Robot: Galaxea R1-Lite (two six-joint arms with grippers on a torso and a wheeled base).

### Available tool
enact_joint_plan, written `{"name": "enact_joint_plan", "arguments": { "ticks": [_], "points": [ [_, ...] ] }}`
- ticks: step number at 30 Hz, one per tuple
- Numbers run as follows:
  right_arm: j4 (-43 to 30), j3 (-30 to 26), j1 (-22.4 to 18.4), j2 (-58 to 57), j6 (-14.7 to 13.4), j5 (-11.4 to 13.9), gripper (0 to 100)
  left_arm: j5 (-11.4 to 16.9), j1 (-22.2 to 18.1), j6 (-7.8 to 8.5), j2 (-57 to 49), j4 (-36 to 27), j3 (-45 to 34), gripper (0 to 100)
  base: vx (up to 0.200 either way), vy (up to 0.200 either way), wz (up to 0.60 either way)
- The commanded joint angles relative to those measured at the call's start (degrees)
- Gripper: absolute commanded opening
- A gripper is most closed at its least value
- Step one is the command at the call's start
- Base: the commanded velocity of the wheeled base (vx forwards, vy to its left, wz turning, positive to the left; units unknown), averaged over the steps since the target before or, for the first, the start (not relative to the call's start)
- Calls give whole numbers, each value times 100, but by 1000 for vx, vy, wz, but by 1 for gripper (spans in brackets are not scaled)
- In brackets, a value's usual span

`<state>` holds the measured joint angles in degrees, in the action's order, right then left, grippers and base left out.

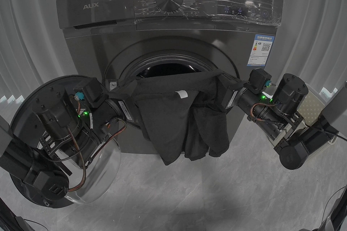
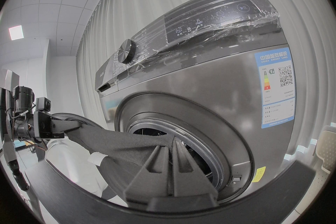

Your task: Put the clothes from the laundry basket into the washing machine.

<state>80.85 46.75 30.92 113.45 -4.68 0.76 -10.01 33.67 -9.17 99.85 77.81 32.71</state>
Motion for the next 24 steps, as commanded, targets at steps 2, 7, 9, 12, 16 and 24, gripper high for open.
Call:
{"name": "enact_joint_plan", "arguments": {
  "ticks": [2,7,9,12,16,24],
  "points": [
    [-16,1,73,-95,2,4,0,-1,-10,-6,-89,6,-36,0,0,0,0],
    [-34,36,240,-59,11,-5,0,87,8,-15,-71,-21,-300,0,0,0,0],
    [-43,106,292,-33,2,-32,0,157,52,-15,-36,-47,-511,100,0,0,0],
    [-122,326,380,99,2,-181,0,377,87,-41,175,-3,-722,100,0,0,0],
    [-183,493,486,187,2,-216,0,772,131,-32,403,23,-827,100,0,0,0],
    [-192,554,626,310,-15,-295,0,790,289,11,1150,173,-669,100,0,0,0]
  ]
}}
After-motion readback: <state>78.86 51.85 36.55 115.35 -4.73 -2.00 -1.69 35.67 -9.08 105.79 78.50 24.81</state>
